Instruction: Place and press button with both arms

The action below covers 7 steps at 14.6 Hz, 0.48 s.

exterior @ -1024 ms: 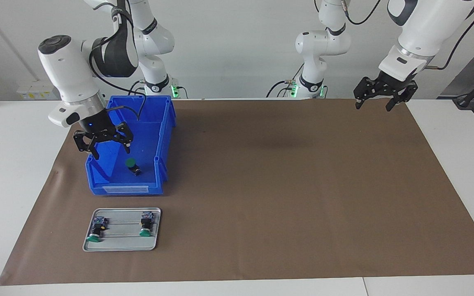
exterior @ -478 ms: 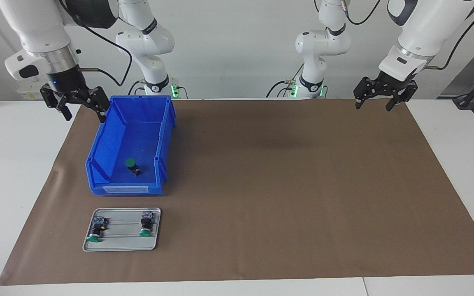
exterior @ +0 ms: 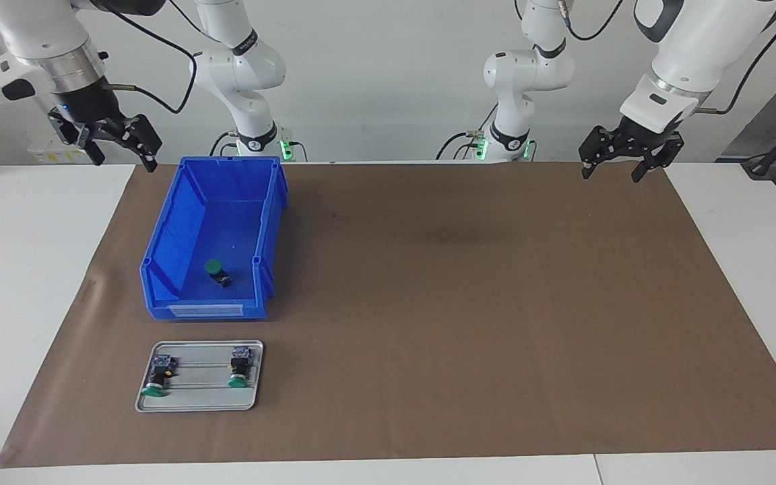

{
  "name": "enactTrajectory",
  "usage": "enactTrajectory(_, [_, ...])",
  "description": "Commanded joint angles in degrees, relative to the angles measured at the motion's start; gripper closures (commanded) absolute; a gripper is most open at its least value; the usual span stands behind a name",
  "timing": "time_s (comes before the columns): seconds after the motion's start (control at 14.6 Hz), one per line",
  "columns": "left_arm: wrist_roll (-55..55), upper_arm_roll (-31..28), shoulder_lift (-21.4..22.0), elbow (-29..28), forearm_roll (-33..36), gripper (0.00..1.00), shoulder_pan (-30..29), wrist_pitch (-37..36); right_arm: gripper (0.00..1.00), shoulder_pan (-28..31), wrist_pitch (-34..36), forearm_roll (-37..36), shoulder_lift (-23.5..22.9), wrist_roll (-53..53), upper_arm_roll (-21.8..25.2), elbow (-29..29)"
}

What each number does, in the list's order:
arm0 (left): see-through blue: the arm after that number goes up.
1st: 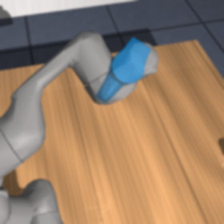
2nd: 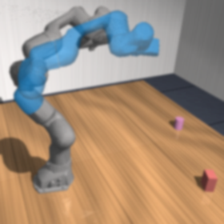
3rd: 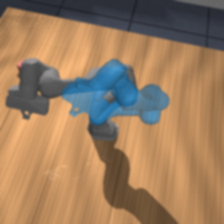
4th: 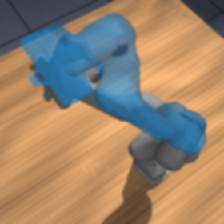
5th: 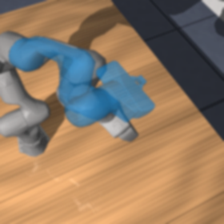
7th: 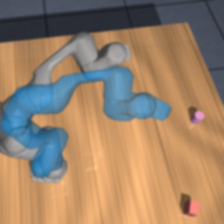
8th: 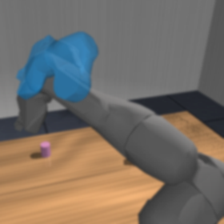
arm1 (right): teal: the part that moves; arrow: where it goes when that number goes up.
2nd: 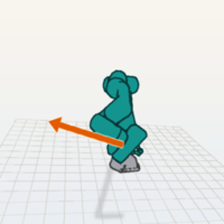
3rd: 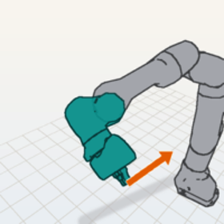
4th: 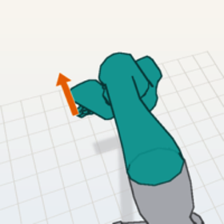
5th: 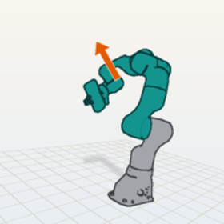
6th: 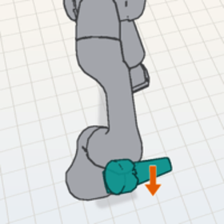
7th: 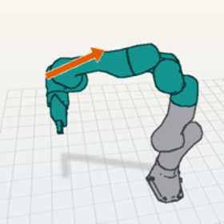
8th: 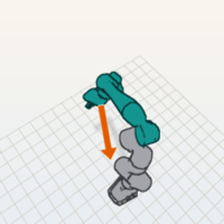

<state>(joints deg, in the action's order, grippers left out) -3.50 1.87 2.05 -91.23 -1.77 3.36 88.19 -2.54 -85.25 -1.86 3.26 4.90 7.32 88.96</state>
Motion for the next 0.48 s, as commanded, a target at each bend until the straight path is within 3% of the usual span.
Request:
enactTrajectory(0.0, [-0.37,0.06,1.46,-1.49,0.37,0.00,-0.29,-0.21,0.00,0.16,0.36,0.46,1.49,-2.51,-0.99,1.83])
enactTrajectory(0.41, [-0.37,0.06,1.46,-1.49,0.37,0.00,-0.29,-0.21,0.00,-0.89,-0.79,-1.92,0.26,-4.98,-1.52,0.95])
